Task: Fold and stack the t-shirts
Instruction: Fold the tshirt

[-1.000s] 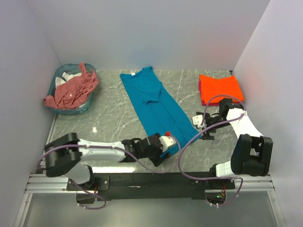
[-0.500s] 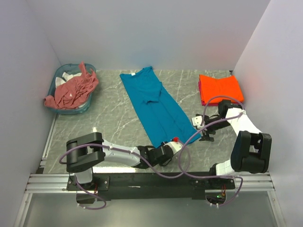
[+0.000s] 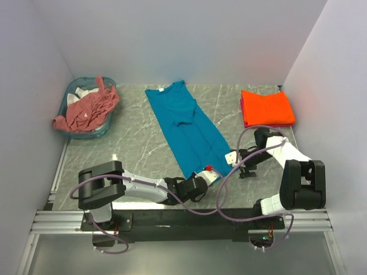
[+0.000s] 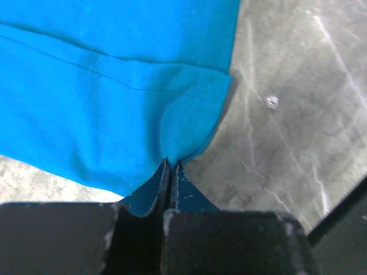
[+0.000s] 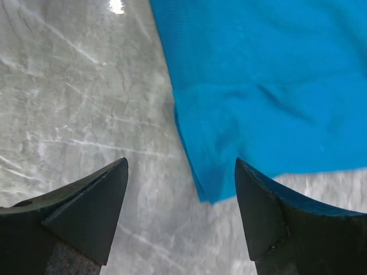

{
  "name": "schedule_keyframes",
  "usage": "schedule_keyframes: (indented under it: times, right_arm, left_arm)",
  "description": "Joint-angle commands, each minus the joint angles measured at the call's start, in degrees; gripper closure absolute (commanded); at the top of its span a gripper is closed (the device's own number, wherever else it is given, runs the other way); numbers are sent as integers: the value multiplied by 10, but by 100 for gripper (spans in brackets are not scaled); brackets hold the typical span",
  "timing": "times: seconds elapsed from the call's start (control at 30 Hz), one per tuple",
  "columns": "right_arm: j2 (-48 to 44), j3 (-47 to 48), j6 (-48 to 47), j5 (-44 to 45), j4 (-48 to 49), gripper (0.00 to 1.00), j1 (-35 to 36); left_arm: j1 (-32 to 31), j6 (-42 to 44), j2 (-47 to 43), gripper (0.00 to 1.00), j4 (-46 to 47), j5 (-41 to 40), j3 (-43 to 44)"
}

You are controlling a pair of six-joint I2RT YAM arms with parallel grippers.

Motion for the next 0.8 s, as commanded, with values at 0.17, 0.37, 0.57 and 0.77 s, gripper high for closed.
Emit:
schedule_keyframes:
  times: [0.17,0.37,0.57,0.77]
  right_arm:
    - [-6,-26,-11,65,106,28,62]
    - [5,-43,12,109,157,37,91]
    - [-5,-65,18,126,177,43,104]
    - [-18,-71,30,126,172,41,107]
  left_arm:
    - [-6,-24,-43,100,30,65,-38]
    - [-6,-30,-61,100,39,69,-55]
    - [-6,-32,-61,100,43,71,-57]
    - [-6,-30,-59,100,46,74,-54]
